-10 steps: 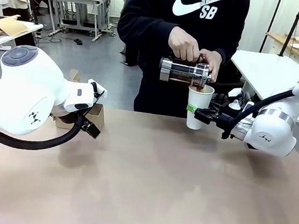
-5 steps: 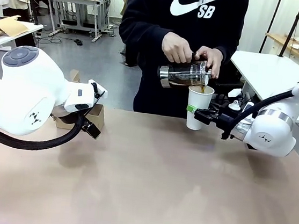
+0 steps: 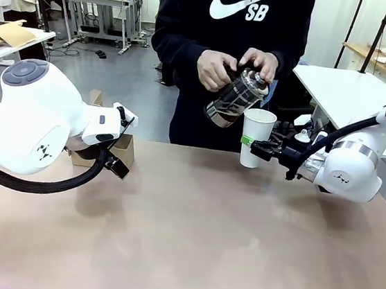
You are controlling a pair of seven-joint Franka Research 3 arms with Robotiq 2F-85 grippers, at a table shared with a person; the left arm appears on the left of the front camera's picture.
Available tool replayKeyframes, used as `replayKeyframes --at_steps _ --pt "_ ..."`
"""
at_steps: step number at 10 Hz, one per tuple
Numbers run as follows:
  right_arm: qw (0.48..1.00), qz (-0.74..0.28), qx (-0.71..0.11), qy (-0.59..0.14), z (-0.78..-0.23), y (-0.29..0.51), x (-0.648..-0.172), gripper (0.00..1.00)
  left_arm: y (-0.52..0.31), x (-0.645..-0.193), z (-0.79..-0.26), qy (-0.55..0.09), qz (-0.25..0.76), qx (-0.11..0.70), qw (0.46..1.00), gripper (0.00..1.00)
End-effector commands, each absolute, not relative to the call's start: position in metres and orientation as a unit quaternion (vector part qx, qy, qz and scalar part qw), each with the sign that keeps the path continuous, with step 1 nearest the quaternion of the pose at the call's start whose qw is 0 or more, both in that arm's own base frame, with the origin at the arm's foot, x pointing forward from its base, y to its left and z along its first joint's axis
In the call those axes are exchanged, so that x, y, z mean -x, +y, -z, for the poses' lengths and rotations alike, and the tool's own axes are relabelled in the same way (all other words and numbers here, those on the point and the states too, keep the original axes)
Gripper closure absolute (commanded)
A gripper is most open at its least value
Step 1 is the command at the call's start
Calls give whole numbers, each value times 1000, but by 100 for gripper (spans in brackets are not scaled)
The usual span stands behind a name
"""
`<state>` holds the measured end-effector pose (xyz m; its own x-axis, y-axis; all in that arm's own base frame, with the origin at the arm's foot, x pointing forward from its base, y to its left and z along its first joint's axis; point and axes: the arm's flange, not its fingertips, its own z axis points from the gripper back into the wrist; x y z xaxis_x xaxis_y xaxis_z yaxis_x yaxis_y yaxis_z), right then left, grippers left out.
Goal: Pour a drink into a cup and package it in a carrier.
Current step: When a person places the Paper Cup Lid on the 600 ml Paper Cup , lift the 600 ml Paper Cup.
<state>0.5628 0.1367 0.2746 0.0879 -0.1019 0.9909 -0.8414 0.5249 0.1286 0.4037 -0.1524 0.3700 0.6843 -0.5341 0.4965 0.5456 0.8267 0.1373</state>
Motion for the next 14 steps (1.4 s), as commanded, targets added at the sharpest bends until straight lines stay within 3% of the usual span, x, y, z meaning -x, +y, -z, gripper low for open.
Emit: replayKeyframes --at_steps 1,14 --pt "630 -288 -384 -610 -279 141 -563 20 -152 -404 -370 -267 294 12 918 0" --pt "630 -288 -384 -610 -279 141 -563 20 -152 -404 -370 -267 294 12 918 0"
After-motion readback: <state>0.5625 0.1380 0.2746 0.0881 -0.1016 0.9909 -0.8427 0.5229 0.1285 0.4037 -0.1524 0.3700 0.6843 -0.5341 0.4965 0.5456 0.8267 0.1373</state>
